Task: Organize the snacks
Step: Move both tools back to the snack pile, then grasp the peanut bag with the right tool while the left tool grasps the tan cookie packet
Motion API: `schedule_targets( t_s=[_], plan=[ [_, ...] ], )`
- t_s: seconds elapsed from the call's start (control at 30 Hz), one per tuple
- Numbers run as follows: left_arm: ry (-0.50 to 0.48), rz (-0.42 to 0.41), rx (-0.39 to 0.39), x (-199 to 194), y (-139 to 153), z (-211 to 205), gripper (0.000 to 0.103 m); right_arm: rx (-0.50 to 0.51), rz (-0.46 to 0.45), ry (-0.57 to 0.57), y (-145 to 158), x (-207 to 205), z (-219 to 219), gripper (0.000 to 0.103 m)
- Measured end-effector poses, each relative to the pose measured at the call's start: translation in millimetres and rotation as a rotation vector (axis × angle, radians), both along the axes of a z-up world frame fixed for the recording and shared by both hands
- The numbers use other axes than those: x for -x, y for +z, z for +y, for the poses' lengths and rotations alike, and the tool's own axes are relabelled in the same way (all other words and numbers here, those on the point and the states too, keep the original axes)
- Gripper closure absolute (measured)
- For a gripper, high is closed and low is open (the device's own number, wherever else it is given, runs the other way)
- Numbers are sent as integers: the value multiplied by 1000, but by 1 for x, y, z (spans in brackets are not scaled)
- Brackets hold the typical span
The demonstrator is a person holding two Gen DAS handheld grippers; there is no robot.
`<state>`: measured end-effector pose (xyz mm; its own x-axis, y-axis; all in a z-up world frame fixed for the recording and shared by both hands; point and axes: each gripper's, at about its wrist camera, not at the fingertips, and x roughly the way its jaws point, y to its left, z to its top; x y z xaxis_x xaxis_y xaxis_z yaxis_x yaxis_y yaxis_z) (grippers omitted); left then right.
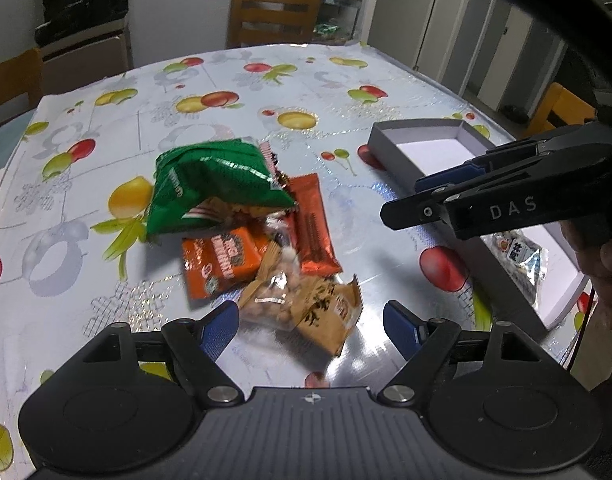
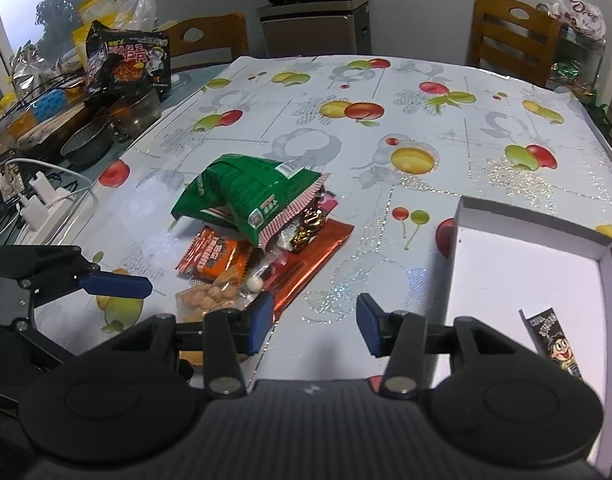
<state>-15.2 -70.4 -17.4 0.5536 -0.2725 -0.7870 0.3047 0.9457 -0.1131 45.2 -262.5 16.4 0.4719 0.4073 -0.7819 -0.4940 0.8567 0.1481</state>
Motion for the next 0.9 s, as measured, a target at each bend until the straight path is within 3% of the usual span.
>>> schedule_targets(
  t_s=[0.9],
  plan=[
    [1,117,5,42,-27,9,24,22,64,215,-20,9,60,49]
  ],
)
